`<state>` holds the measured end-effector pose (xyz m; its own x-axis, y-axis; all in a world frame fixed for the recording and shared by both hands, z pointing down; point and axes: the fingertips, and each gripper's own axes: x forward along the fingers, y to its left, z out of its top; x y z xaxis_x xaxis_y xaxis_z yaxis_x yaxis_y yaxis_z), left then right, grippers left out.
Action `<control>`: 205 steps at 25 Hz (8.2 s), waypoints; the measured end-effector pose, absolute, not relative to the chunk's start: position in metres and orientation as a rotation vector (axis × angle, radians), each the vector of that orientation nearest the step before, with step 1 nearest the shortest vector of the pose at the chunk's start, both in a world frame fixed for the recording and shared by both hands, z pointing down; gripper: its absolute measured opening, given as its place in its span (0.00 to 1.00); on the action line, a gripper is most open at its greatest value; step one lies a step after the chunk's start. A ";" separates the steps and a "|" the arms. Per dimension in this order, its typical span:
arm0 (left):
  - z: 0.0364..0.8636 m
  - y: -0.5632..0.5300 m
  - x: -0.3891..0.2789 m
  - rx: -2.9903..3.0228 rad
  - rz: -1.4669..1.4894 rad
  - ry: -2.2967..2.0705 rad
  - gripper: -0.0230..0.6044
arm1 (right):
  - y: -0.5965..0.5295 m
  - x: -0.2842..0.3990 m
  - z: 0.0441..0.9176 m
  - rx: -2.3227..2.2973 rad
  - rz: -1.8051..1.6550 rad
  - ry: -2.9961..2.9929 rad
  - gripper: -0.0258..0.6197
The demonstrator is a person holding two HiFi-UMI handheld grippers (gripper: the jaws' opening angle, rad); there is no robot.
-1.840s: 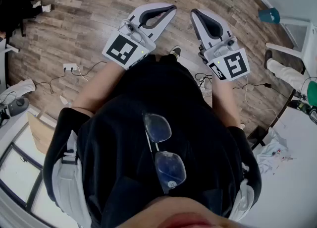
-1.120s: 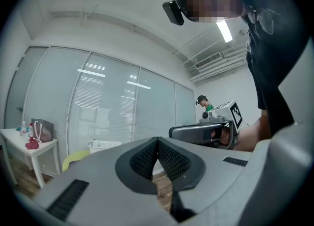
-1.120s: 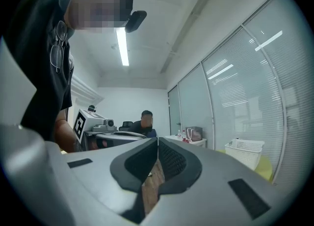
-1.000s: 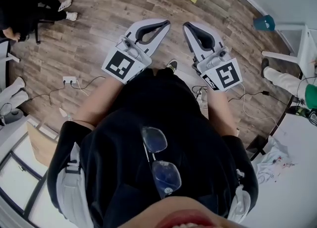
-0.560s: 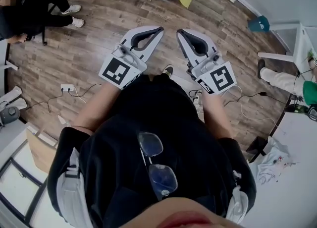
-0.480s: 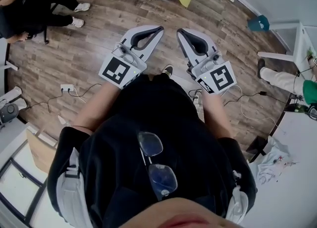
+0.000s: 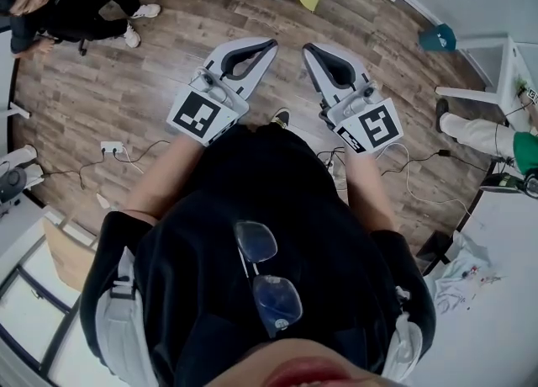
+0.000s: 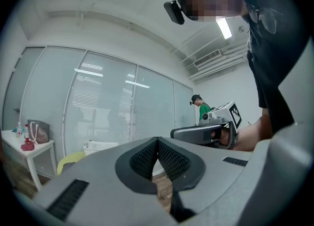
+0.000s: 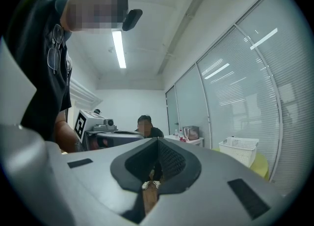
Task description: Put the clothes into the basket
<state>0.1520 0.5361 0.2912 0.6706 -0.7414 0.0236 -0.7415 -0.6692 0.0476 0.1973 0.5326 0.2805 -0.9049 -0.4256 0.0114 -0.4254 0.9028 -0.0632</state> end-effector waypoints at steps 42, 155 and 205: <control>0.313 0.288 -0.008 2.795 0.039 -1.284 0.05 | 0.285 0.051 0.290 -0.685 -0.148 3.097 0.08; 0.402 -0.149 -0.055 3.019 0.155 -0.669 0.05 | -0.072 -0.003 0.516 -0.649 -0.829 4.265 0.56; 0.442 -0.266 0.041 2.894 0.294 -1.082 0.05 | -0.264 0.129 0.592 -0.536 -0.253 4.419 0.57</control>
<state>0.0413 -0.2665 0.4418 0.7392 -0.6462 0.1896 -0.6534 -0.7564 -0.0307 0.1286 -0.2641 0.5918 -0.2329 -0.0941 0.9679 -0.2040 0.9779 0.0460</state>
